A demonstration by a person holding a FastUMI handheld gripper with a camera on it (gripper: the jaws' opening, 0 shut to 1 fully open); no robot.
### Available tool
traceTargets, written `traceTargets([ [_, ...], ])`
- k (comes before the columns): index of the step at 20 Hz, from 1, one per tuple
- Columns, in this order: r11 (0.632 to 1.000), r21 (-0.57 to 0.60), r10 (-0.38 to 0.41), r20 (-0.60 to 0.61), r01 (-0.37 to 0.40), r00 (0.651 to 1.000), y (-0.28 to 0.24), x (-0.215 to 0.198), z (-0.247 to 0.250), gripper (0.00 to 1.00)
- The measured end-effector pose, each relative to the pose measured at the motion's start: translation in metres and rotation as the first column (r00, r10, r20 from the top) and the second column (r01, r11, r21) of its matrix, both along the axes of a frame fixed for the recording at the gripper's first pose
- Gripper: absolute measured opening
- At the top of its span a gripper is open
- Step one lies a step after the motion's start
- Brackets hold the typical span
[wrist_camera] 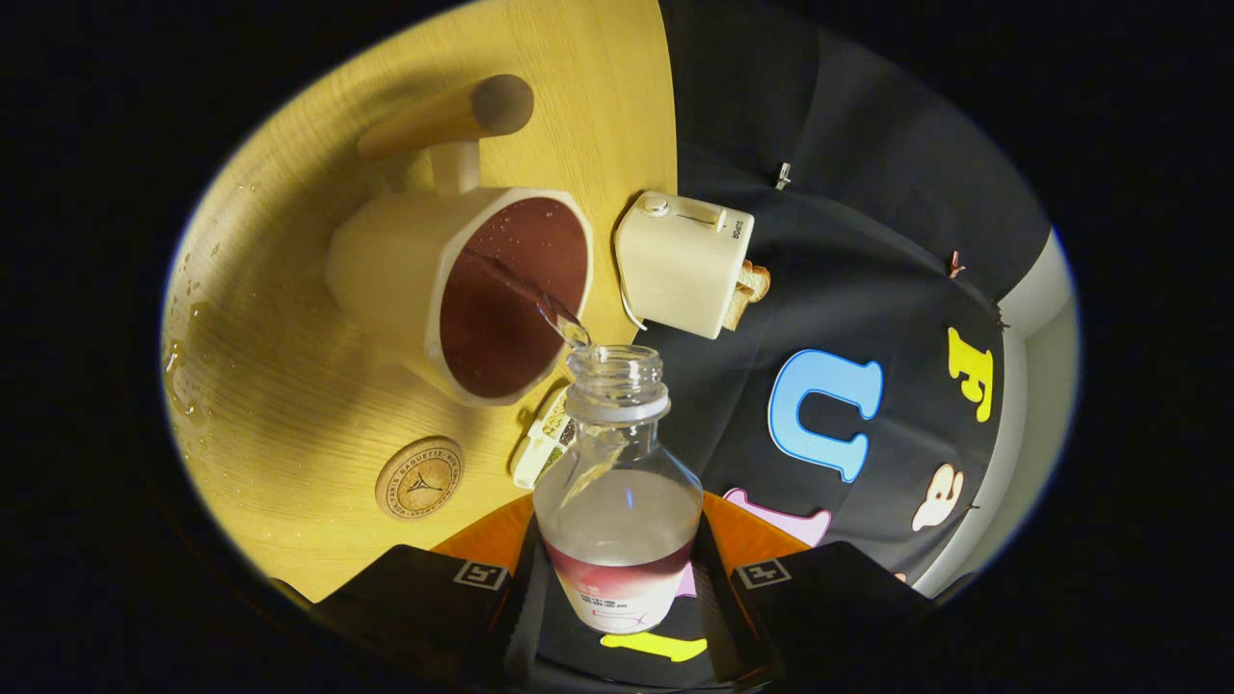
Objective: Take the bottle from table, then pour the juice into the cup, finally place the bottle on the coaster
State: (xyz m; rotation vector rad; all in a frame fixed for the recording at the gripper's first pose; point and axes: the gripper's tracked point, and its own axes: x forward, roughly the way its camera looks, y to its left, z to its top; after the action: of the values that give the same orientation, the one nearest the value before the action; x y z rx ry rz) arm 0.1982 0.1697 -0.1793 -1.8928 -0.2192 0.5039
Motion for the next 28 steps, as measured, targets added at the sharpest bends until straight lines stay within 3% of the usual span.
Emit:
traceTargets([
  [18, 0.986, -0.146, 0.086, 0.056, -0.077, 0.995, 0.01, -0.003, 0.014, 0.7],
  [28, 0.974, -0.215, 0.085, 0.081, -0.066, 0.993, 0.011, 0.003, 0.02, 0.7],
])
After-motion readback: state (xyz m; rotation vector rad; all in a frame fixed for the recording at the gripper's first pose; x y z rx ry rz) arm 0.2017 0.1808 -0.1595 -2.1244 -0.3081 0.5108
